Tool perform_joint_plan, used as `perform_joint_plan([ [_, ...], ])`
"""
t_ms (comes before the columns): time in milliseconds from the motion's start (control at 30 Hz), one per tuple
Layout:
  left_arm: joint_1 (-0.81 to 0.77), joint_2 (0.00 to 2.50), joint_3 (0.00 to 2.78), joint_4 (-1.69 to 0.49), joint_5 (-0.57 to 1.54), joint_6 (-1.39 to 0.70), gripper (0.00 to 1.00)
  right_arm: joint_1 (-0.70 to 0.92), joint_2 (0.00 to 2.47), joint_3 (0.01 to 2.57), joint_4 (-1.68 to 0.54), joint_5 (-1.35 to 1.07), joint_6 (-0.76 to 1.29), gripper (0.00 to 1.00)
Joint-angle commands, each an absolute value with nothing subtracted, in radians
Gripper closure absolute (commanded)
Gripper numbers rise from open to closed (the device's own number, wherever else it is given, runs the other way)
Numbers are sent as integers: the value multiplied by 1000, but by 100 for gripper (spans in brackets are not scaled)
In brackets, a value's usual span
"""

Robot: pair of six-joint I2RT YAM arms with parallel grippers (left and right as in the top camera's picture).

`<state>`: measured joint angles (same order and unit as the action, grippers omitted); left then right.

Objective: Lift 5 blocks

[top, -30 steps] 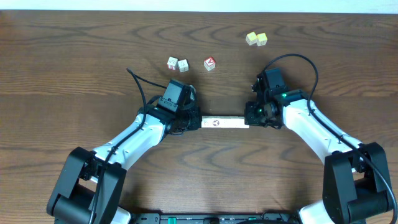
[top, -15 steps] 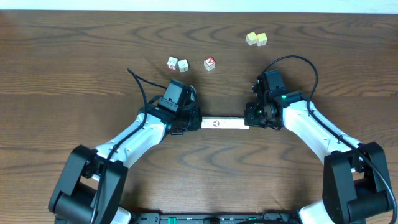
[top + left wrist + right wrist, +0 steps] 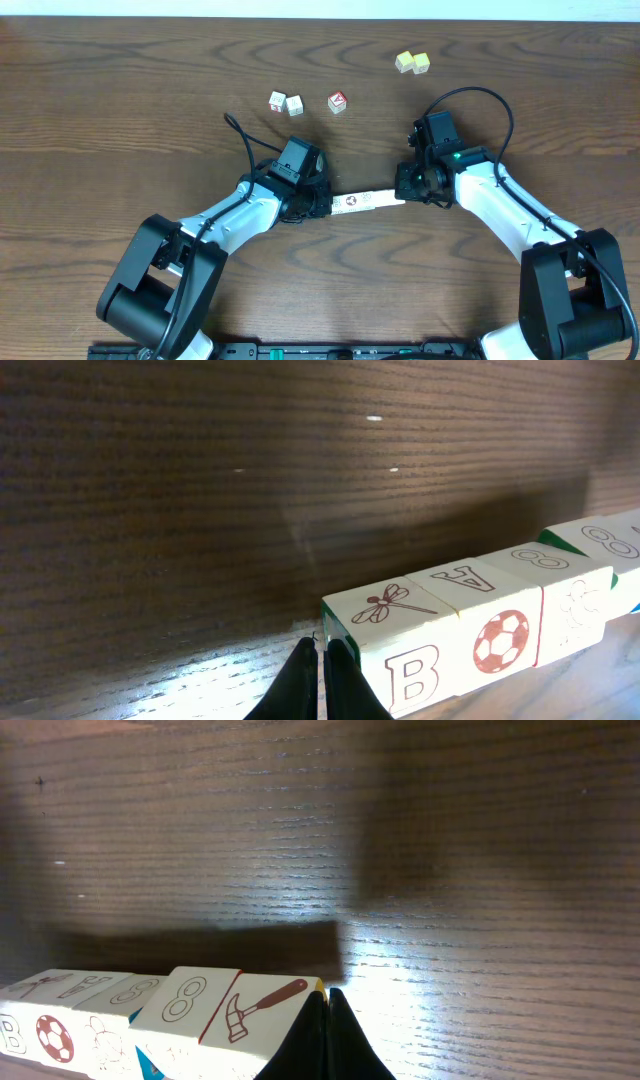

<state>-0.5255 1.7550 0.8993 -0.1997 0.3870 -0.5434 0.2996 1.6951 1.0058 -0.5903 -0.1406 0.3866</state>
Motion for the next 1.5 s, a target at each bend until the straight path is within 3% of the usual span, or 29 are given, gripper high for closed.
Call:
perform_joint_plan([
  [0,-572,1756,962,-151,530,-548,93,347,1705,1014,-589,-374,403,99],
  [1467,-572,1756,962,-175,355,-506,93,348,1708,952,-564,-340,434,99],
])
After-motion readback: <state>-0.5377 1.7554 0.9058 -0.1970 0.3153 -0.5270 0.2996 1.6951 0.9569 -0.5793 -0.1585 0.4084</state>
